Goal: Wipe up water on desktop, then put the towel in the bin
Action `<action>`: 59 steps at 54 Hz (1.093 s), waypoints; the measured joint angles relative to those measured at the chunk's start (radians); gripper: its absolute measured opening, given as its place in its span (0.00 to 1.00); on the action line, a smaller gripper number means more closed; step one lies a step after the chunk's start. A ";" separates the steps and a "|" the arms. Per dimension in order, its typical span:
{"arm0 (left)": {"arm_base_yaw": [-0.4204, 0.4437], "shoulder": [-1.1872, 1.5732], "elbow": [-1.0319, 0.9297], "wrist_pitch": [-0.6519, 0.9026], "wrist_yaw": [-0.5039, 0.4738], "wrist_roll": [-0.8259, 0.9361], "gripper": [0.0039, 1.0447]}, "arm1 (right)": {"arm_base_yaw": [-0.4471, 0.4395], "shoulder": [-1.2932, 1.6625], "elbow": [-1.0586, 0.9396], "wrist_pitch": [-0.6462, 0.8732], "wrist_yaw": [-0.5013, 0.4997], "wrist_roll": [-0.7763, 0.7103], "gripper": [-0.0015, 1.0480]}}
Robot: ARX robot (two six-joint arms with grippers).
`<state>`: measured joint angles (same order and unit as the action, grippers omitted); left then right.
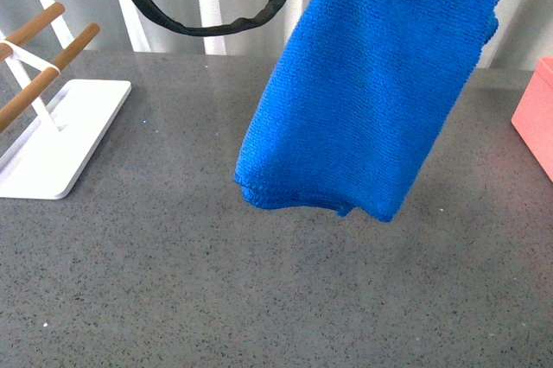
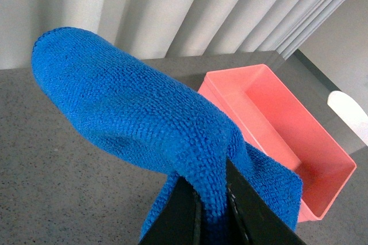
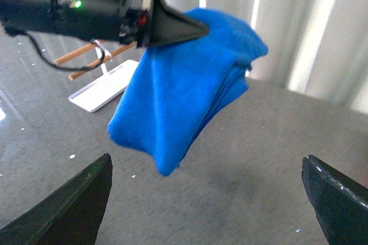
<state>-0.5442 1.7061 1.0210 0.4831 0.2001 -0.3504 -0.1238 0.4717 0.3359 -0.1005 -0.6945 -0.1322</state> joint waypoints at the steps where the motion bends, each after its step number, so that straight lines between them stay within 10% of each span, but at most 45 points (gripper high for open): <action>1: -0.001 0.000 0.000 -0.002 0.000 -0.001 0.03 | -0.007 0.034 0.009 0.026 -0.005 -0.005 0.93; 54: -0.016 -0.003 0.084 -0.033 0.009 -0.150 0.03 | 0.259 1.026 0.208 0.846 0.103 0.081 0.93; 59: -0.017 -0.003 0.086 -0.035 0.010 -0.161 0.03 | 0.276 1.078 0.252 0.878 0.107 0.115 0.78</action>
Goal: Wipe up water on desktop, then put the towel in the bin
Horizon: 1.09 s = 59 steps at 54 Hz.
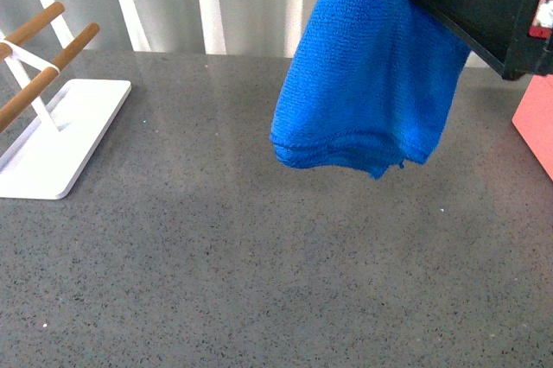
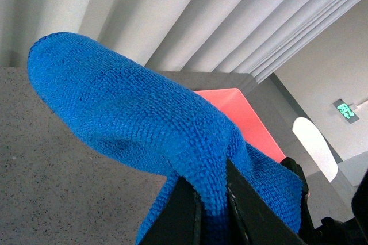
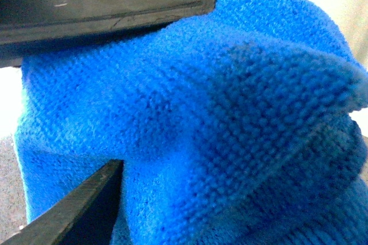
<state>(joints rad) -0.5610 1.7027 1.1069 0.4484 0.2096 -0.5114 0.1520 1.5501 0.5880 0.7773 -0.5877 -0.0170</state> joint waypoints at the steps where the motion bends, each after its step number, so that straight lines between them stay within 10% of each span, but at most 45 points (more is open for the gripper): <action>1: 0.000 0.000 0.001 0.000 0.000 -0.003 0.03 | 0.003 0.007 0.006 0.002 0.001 0.003 0.75; 26: 0.029 0.002 0.011 -0.023 -0.008 -0.010 0.03 | 0.018 0.004 0.034 -0.021 0.028 0.027 0.03; 44: 0.047 0.010 0.011 -0.031 -0.005 -0.010 0.04 | -0.032 -0.008 0.031 -0.061 0.020 0.002 0.03; 59: 0.200 -0.038 -0.105 0.015 -0.004 -0.007 0.58 | -0.106 -0.010 0.030 -0.070 0.029 -0.001 0.03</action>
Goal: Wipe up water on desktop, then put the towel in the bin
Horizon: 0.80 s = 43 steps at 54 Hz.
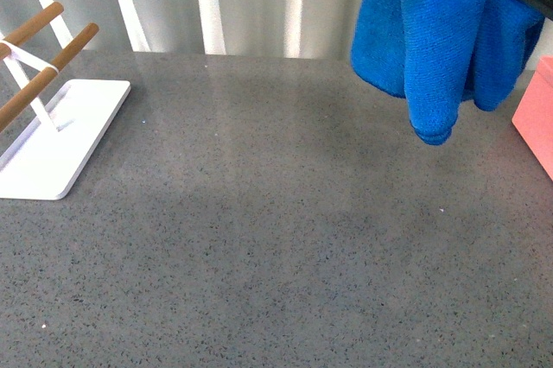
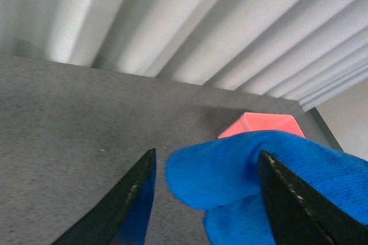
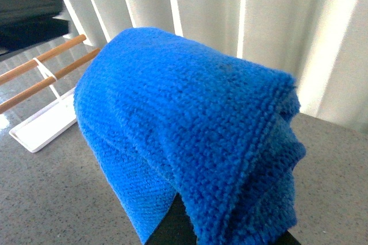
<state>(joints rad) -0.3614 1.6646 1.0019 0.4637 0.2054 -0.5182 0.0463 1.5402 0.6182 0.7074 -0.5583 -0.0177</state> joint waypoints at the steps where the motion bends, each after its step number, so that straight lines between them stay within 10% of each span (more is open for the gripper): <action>1: 0.012 -0.013 -0.019 0.008 0.007 0.006 0.62 | -0.008 0.002 -0.001 0.000 -0.002 0.000 0.03; 12: 0.135 -0.239 -0.267 0.047 0.110 0.138 0.95 | -0.064 0.040 -0.003 0.000 -0.003 -0.002 0.03; 33: 0.435 -0.827 -0.585 -0.261 0.340 0.227 0.94 | -0.104 0.089 -0.005 0.012 0.004 -0.014 0.03; 43: 0.365 -1.128 -0.771 -0.162 -0.182 0.447 0.61 | -0.101 0.114 -0.005 0.015 0.035 -0.027 0.03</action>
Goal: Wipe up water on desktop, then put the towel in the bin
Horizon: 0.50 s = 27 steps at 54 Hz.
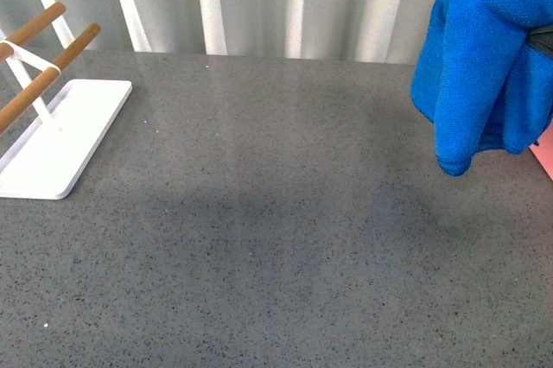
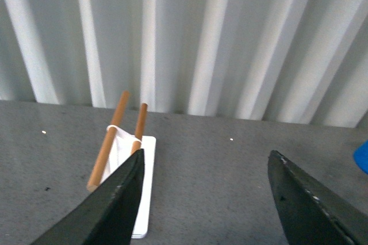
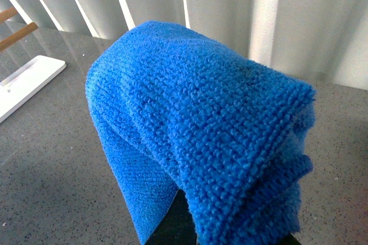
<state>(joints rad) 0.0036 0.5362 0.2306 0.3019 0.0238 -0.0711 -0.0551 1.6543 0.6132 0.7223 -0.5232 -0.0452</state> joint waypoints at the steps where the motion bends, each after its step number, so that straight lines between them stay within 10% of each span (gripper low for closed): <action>1: -0.001 -0.011 -0.008 0.001 -0.006 0.013 0.58 | 0.000 0.000 0.000 0.000 0.000 -0.002 0.03; 18: -0.002 -0.121 -0.113 -0.003 -0.024 0.056 0.03 | 0.006 -0.005 0.000 -0.042 0.022 -0.039 0.03; 27: -0.002 -0.182 -0.151 -0.030 -0.024 0.063 0.03 | 0.010 -0.024 0.000 -0.067 0.029 -0.066 0.03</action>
<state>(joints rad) 0.0017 0.3546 0.0792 0.2718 0.0002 -0.0082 -0.0456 1.6306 0.6132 0.6552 -0.4938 -0.1116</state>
